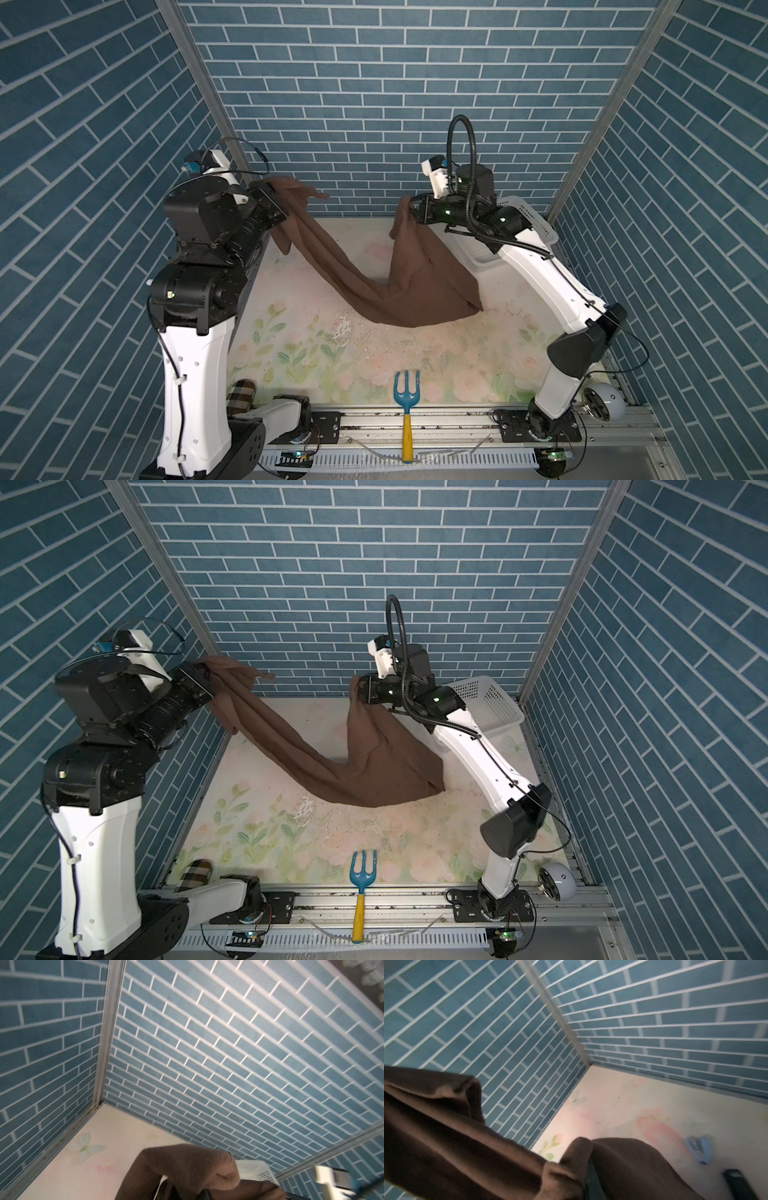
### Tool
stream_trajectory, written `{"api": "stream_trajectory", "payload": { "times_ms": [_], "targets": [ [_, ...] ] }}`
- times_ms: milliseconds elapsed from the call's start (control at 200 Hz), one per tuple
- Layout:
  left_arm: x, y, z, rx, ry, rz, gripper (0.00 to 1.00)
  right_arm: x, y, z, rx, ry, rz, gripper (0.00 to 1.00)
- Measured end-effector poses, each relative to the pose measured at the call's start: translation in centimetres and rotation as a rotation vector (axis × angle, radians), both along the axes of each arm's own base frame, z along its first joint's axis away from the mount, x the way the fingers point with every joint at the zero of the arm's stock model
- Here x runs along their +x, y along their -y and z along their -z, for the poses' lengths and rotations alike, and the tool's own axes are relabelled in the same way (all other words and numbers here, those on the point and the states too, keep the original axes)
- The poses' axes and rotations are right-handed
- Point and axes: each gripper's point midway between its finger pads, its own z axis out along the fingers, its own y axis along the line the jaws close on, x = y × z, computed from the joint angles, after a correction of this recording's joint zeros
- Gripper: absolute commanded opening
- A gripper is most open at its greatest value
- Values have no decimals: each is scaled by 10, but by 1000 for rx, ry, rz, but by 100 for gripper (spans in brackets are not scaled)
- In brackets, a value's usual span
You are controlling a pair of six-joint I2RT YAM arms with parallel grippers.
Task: Fold and stack the trousers
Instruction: 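Lift the trousers high with both grippers, spreading them apart to shake out, then lower the trousers onto the table with both grippers and release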
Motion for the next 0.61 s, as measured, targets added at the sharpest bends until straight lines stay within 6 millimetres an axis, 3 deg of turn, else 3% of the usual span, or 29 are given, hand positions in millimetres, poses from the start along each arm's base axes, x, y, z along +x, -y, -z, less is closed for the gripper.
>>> {"api": "stream_trajectory", "payload": {
  "times_ms": [110,235,320,425,530,605],
  "targets": [
    [-13,-1,-29,-9,94,3,2,-19,-42,-39,117,14,-184,0],
    [-20,-4,-43,-10,143,-9,3,-35,-41,-64,169,31,-264,0],
    [-21,-5,-49,-13,164,-15,3,-41,-25,-69,159,35,-249,0],
    [-17,0,-52,-34,180,9,3,-48,8,-56,109,19,-186,0],
    [-4,15,-48,-96,182,89,1,-47,50,-28,54,-1,-72,0],
    [12,35,-36,-162,164,186,0,-37,87,8,8,-51,46,0]
  ]
}}
